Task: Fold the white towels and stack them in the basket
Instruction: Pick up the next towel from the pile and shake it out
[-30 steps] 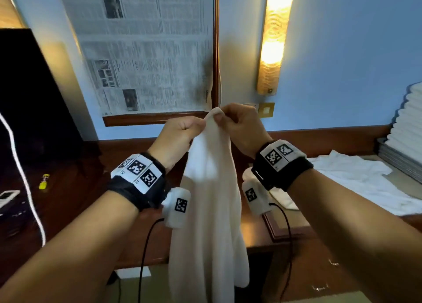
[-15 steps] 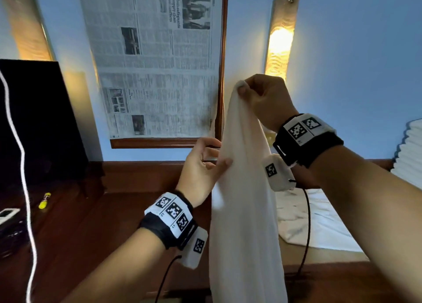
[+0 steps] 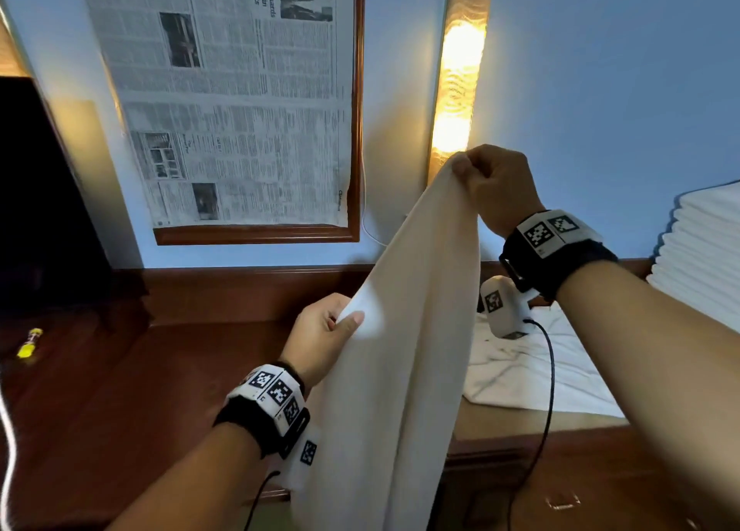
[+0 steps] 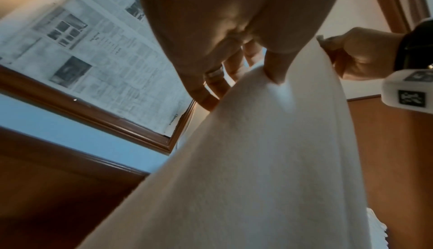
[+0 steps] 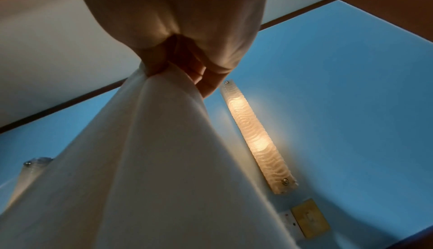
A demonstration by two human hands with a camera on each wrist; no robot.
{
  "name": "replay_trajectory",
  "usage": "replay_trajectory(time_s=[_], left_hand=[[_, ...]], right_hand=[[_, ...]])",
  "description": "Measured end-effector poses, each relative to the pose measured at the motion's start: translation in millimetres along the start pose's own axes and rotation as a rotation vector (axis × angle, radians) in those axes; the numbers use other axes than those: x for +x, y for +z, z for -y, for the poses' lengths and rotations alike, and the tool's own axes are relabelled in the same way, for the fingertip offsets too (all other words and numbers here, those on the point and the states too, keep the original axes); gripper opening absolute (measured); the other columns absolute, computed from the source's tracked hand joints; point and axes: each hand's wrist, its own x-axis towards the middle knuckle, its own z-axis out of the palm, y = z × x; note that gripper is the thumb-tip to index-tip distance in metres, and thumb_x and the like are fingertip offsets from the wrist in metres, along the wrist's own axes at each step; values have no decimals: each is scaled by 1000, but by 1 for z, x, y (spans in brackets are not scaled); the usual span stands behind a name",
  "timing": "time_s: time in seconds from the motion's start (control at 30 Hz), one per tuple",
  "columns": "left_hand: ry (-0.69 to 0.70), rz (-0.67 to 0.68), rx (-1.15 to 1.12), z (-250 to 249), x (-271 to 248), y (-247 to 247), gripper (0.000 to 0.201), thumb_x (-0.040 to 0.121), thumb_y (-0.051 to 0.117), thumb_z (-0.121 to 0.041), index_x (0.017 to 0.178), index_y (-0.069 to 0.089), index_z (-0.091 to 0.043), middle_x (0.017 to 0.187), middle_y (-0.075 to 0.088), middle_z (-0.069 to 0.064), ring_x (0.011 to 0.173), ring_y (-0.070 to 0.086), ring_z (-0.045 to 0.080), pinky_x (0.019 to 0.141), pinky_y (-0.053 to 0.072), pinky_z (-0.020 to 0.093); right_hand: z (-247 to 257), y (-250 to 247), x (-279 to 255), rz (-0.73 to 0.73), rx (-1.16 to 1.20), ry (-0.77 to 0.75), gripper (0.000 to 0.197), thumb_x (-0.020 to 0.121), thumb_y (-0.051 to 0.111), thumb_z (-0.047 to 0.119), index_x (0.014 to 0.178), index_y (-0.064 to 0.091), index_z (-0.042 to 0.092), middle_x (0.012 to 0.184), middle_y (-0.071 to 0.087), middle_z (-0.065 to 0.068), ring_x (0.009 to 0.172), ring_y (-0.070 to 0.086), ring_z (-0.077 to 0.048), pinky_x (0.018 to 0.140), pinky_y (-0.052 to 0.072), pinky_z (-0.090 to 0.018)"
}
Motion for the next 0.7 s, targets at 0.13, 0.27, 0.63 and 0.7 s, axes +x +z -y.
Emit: replay_trajectory(time_s=[0.13,0.27,0.63,0.7], left_hand=[[-100,17,191,26,-5,-6,29,82,67,-46,73,57,-21,66,55,0,63,52,14,62,42,34],[-201,92,260,43,-18,-6,59,78,62,-65,78,57,-6,74,64,18,65,57,19,62,50,49],[-177,-99,384,9,2,11,27,95,63,-34,70,59,-24,67,62,-6,66,57,14,65,42,31],[-125,-94,403,-4,8,18,25,97,63,-23,72,61,-22,68,61,-7,64,52,9,64,37,28]], right_hand=[[-18,-1,-4,-9,8,28,29,99,57,28,98,72,4,91,71,-12,87,65,-29,80,54,-43],[-30,3,-6,14,33,39,31,98,57,31,95,71,4,87,69,-14,84,63,-33,77,53,-46],[-26,44,-54,568,81,-112,4,91,71,22,90,71,18,94,68,8,85,63,-8,78,45,-21],[-28,58,-74,842,8,-195,16,89,73,20,100,75,10,125,63,-2,113,59,-13,98,42,-25]])
